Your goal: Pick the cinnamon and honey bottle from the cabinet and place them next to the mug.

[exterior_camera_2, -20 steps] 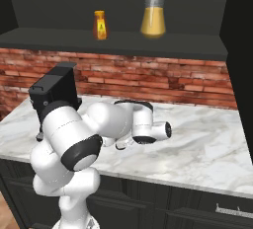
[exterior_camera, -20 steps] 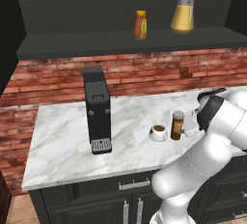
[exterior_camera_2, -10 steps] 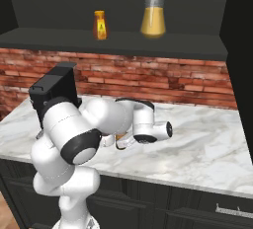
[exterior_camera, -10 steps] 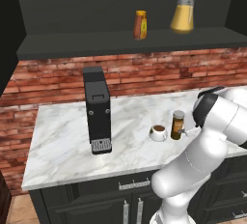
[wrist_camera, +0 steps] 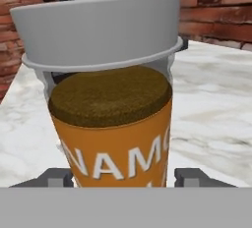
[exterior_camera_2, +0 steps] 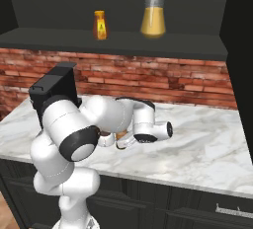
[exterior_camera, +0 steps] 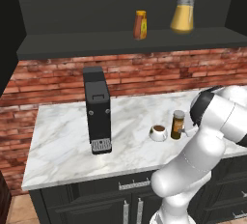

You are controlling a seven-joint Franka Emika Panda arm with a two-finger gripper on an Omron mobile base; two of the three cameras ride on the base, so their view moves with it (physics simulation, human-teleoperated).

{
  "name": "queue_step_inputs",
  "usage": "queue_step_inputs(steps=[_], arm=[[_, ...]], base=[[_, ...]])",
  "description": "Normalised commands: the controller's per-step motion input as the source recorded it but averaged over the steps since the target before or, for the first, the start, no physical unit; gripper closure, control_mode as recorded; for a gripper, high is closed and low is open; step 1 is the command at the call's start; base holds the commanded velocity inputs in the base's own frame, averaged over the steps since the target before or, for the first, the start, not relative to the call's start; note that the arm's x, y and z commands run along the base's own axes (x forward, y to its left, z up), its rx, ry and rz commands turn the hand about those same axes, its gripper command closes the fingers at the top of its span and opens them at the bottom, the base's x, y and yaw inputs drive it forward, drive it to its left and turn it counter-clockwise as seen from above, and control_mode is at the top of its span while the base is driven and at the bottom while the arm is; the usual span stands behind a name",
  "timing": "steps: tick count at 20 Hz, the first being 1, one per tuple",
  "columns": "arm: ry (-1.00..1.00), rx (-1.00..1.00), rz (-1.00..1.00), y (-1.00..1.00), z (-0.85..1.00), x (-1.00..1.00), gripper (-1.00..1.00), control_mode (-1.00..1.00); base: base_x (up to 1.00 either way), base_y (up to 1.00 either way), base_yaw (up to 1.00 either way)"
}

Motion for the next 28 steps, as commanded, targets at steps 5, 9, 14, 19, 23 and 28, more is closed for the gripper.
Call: queue_step_inputs(steps=[5, 9, 14, 19, 23, 28], arm=[[-0.01, 0.00, 0.00, 0.00, 0.00, -0.02, -1.00, -1.00], [-0.04, 0.00, 0.00, 0.00, 0.14, -0.08, -1.00, -1.00], [-0.06, 0.00, 0.00, 0.00, 0.38, -0.12, -1.00, -1.00], [-0.08, 0.00, 0.00, 0.00, 0.52, -0.03, -1.00, -1.00], [-0.05, 0.00, 0.00, 0.00, 0.48, -0.02, -1.00, -1.00], [-0.03, 0.00, -0.01, 0.00, 0.55, -0.15, -1.00, -1.00]], base=[[0.00, 0.00, 0.00], [0.00, 0.00, 0.00], [0.00, 0.00, 0.00], [0.00, 0.00, 0.00], [0.00, 0.00, 0.00], [0.00, 0.00, 0.00]])
